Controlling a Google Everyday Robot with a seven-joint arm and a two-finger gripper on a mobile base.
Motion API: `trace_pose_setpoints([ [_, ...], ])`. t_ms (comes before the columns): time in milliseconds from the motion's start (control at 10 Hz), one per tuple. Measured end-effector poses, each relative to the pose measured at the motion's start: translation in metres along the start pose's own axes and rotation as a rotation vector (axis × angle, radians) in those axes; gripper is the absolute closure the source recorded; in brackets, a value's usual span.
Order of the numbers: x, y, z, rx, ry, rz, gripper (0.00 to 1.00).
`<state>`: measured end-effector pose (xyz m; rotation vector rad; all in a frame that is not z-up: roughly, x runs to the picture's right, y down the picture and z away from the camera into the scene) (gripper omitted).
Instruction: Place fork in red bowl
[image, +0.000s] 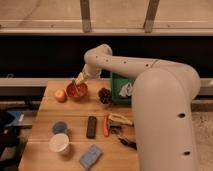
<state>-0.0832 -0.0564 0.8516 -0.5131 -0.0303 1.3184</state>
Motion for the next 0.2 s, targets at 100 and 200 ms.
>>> trace_pose_setpoints([
  [100, 0.0004, -0.0005, -0.0015, 0.002, -0.004, 0.000, 0.20],
  [200, -0.0001, 0.0014, -0.0011, 0.001, -0.004, -0.002, 0.20],
])
